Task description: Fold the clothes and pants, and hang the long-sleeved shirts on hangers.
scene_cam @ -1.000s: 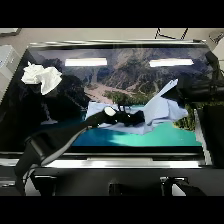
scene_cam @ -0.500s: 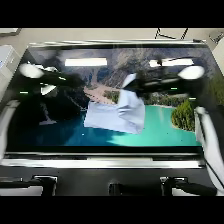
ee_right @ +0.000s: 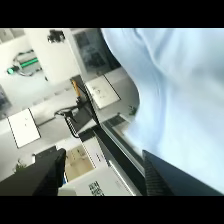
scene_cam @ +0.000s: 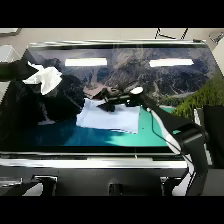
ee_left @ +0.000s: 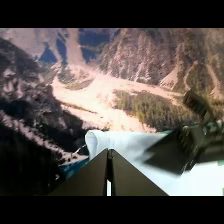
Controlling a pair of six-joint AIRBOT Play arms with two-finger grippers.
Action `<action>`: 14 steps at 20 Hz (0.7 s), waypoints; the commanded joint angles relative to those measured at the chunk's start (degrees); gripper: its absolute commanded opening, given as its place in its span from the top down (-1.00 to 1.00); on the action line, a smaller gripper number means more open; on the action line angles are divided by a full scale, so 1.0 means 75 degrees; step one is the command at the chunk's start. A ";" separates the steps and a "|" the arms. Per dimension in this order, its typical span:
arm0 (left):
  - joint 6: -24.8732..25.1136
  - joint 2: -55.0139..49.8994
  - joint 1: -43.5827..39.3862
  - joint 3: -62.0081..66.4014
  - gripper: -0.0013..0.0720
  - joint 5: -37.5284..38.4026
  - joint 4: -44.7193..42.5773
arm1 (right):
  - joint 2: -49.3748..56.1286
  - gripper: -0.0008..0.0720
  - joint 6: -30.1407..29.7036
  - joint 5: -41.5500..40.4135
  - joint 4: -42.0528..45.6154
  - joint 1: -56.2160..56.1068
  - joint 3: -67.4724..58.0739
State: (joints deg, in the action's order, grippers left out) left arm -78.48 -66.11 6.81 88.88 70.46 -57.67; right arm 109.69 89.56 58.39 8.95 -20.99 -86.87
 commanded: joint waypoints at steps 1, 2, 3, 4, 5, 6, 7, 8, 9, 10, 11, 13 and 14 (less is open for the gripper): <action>0.0012 0.0189 0.0082 0.0003 0.90 0.0405 -0.0458 | -0.0507 -0.56 0.0245 0.0731 0.1253 0.1349 -0.0032; 0.0015 0.0187 0.0085 0.0003 0.89 0.0411 -0.0469 | -0.0927 -0.56 0.0635 0.1224 0.2527 0.1999 -0.0032; 0.0015 0.0187 0.0082 0.0003 0.89 0.0411 -0.0469 | -0.1271 -0.63 0.1023 0.1743 0.3838 0.2509 -0.0032; 0.0015 0.0187 0.0082 0.0003 0.90 0.0411 -0.0466 | -0.1565 -0.73 0.1306 0.2398 0.5269 0.2949 -0.0026; 0.0009 0.0187 0.0082 0.0003 0.89 0.0411 -0.0463 | -0.1816 -0.73 0.1478 0.3051 0.6720 0.3287 0.0090; 0.0009 0.0184 0.0082 0.0003 0.89 0.0411 -0.0463 | -0.2008 -0.74 0.1550 0.3398 0.7577 0.3483 0.0411; 0.0009 0.0181 0.0082 0.0003 0.89 0.0408 -0.0463 | -0.2148 -0.74 0.1498 0.3418 0.7810 0.3649 0.0938; 0.0003 0.0172 0.0082 0.0003 0.89 0.0408 -0.0460 | -0.2192 -0.74 0.1227 0.3188 0.7548 0.3695 0.1489; -0.0006 0.0160 0.0082 0.0003 0.89 0.0411 -0.0458 | -0.2189 -0.74 0.0752 0.2766 0.6953 0.3678 0.2055; -0.0023 0.0146 0.0082 0.0003 0.89 0.0408 -0.0455 | -0.2189 -0.74 0.0131 0.2162 0.6120 0.3611 0.2567; -0.0026 0.0134 0.0082 0.0003 0.89 0.0411 -0.0455 | -0.2189 -0.74 -0.0373 0.1632 0.5397 0.3518 0.2967; -0.0192 0.0131 0.0079 0.0003 0.89 0.0408 -0.0455 | -0.2046 -0.74 -0.0906 0.0938 0.4424 0.3340 0.3442; -0.0224 0.0131 0.0079 0.0003 0.89 0.0408 -0.0455 | -0.1856 -0.74 -0.1078 0.0938 0.4162 0.3270 0.3459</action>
State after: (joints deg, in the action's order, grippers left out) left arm -79.11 -65.06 7.38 88.88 73.43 -61.01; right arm 94.45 88.31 70.81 48.18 4.34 -65.87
